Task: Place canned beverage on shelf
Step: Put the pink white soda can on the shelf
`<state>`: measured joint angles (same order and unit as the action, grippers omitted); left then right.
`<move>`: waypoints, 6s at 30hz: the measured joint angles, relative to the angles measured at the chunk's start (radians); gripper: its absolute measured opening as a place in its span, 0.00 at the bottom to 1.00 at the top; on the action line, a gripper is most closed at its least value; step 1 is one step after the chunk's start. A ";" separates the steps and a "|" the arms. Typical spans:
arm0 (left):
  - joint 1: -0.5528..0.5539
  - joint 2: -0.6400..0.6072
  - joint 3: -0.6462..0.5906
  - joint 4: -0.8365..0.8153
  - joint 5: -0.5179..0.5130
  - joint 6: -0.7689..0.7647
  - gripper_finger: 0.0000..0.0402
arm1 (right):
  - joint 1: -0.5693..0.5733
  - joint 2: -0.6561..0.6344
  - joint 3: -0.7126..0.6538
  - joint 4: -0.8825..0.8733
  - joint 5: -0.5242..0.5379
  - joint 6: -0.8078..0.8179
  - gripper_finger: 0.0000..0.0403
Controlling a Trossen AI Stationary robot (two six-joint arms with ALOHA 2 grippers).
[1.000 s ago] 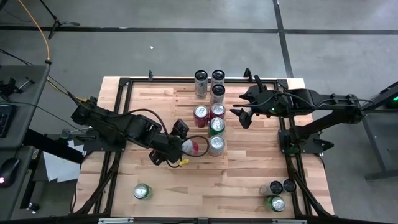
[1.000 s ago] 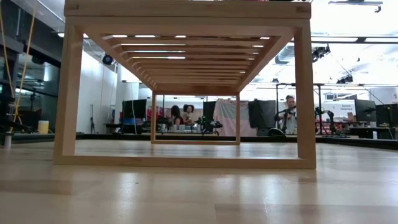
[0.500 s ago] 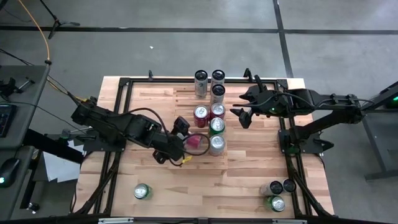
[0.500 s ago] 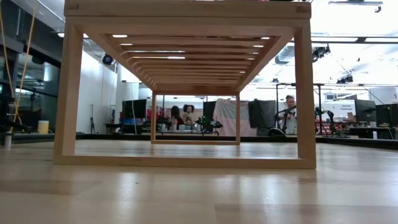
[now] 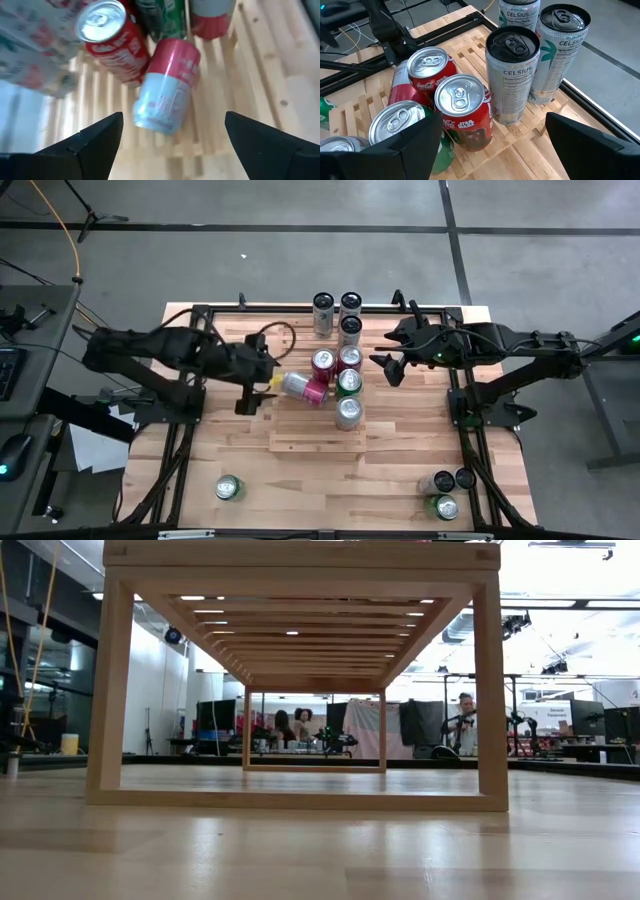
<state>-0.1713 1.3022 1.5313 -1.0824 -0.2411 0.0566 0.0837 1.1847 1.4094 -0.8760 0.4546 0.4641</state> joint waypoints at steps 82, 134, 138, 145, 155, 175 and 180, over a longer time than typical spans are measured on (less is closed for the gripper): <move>-0.255 0.109 0.096 0.283 -0.754 1.074 0.67 | -0.058 0.466 0.373 0.367 -0.685 0.162 0.84; -0.081 -0.307 -0.583 1.519 -0.292 -0.403 0.96 | -0.002 0.352 0.245 0.763 -0.223 -0.335 0.70; -0.054 -0.281 -0.581 1.531 -0.286 -0.403 0.96 | 0.013 0.378 0.244 0.807 -0.221 -0.333 0.70; -0.015 -0.241 -0.581 1.567 -0.228 -0.403 0.96 | 0.028 0.392 0.244 0.848 -0.188 -0.306 0.70; 0.022 -0.159 -0.541 1.628 -0.178 -0.404 0.96 | 0.033 0.441 0.244 0.852 -0.145 -0.299 0.70; 0.027 -0.158 -0.509 1.552 -0.285 -0.328 0.69 | 0.050 0.446 0.244 0.842 -0.038 -0.413 0.70; 0.027 -0.191 -0.512 1.460 -0.294 -0.287 0.69 | 0.047 0.439 0.244 0.762 -0.062 -0.397 0.83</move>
<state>-0.1442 1.1111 1.0194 0.3778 -0.5346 -0.2304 0.1311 1.6241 1.6535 -0.1136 0.3923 0.0672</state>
